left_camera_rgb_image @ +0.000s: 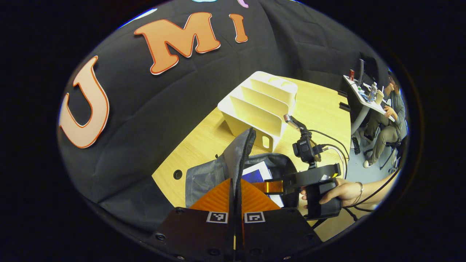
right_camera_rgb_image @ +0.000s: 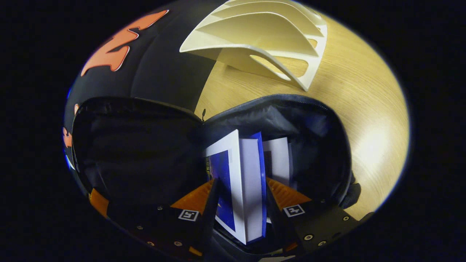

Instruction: Open the schoolbag, grab two books from the bookshelf and put them into the schoolbag.

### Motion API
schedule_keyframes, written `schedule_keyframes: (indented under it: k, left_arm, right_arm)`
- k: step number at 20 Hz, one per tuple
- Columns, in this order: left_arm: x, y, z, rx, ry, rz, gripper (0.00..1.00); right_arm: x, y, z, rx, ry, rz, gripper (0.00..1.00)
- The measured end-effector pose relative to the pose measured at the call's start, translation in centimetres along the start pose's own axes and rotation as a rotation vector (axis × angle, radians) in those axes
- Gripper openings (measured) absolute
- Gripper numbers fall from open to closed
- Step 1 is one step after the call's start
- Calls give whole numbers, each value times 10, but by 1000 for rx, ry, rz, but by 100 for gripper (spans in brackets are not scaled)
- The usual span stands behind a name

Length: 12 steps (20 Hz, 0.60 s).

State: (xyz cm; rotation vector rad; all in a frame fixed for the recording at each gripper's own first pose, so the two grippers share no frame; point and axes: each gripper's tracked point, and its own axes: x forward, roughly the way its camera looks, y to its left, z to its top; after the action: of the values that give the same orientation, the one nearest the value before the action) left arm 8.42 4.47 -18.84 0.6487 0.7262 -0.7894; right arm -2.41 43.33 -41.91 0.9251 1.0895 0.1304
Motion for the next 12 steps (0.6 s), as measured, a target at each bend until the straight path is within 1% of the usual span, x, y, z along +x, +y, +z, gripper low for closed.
schedule_keyframes:
  k: [1, 2, 5, 7, 9, 11, 12]
  left_arm:
    - [3, -3, 0, -2, -1, -3, 2]
    - [6, -7, -2, -10, 2, -9, 2]
    - [14, -20, -7, -35, 12, -37, 2]
    - [18, -22, -11, -63, 9, -42, 2]
    - [22, -25, -15, -105, 3, -33, 2]
    - [29, -40, -19, -150, -28, -56, 2]
    - [33, -47, -24, -178, -29, -56, 2]
  right_arm:
    - [-4, -7, 0, -33, 10, -25, 69]
    - [-11, -13, 0, -58, 20, -50, 71]
    - [-33, -25, 5, -89, 37, -75, 72]
    - [-50, -37, 12, -135, 37, -110, 73]
    - [-66, -49, 20, -182, 40, -137, 75]
    - [-82, -66, 29, -218, 40, -177, 81]
    - [-90, -77, 36, -243, 35, -208, 87]
